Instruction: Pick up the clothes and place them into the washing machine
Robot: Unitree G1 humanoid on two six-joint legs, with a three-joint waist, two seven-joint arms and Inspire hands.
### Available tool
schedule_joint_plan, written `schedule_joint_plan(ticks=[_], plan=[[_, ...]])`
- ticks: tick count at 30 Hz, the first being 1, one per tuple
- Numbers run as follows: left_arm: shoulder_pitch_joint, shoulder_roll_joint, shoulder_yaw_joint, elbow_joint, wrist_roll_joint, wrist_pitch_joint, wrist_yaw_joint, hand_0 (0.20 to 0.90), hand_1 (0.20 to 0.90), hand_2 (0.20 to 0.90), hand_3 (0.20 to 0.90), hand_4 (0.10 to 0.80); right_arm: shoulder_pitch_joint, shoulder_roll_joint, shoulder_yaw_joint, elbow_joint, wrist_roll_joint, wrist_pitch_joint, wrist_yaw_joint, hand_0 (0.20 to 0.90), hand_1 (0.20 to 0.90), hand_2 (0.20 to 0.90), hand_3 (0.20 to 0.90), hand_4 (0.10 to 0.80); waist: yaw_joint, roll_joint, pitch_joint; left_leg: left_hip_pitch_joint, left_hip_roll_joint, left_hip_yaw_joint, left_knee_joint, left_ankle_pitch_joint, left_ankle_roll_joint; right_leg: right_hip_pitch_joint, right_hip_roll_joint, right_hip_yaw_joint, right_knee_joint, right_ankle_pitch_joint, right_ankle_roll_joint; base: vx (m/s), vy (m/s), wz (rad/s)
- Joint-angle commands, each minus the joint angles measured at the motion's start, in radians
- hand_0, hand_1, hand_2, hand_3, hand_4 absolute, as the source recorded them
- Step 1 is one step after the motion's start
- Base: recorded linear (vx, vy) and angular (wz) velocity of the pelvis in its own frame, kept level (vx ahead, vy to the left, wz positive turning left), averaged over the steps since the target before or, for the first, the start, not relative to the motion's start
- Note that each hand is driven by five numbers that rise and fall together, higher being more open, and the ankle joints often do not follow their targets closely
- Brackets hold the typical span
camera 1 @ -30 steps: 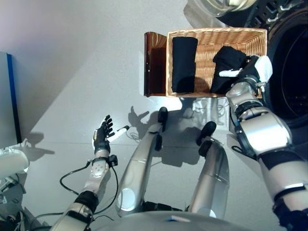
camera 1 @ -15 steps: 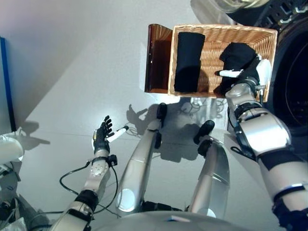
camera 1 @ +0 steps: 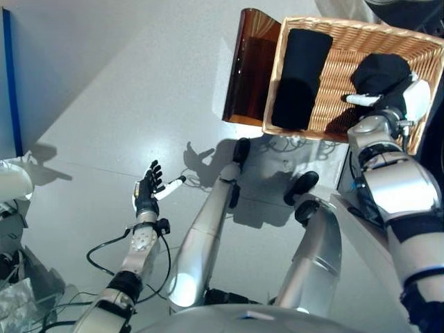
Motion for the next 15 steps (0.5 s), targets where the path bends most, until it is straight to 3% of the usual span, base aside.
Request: schedule_joint_plan(ticks=[1, 12, 15], plan=[[0.048, 0.056, 0.042, -0.046, -0.028, -0.070, 0.043, 0.900, 0.900, 0.900, 0.900, 0.800, -0.057, 0.005, 0.033, -0.045, -0.029, -0.037, 0.023, 0.200, 0.200, 0.200, 0.200, 0.300, 0.033, 0.042, 0.019, -0.046, -0.034, 0.055, 0.060, -0.108, -0.043, 0.020, 0.018, 0.023, -0.026, -0.005, -0.002, 0.000, 0.000, 0.00], [0.081, 0.066, 0.042, -0.042, -0.035, -0.072, 0.039, 0.900, 0.900, 0.900, 0.900, 0.800, -0.073, 0.032, 0.045, -0.040, -0.044, -0.029, -0.008, 0.200, 0.200, 0.200, 0.200, 0.300, 0.011, 0.039, 0.019, -0.035, -0.031, 0.059, 0.048, -0.103, -0.044, 0.020, 0.027, 0.030, -0.024, -0.011, -0.007, 0.000, 0.000, 0.00], [0.088, 0.066, 0.037, -0.029, -0.031, -0.070, 0.034, 0.900, 0.900, 0.900, 0.900, 0.800, -0.066, 0.025, 0.037, -0.044, -0.046, -0.030, -0.016, 0.230, 0.230, 0.230, 0.230, 0.322, 0.004, 0.039, 0.019, -0.021, -0.029, 0.063, 0.043, -0.100, -0.044, 0.029, 0.030, 0.035, -0.029, -0.007, -0.006, 0.000, 0.000, 0.00]])
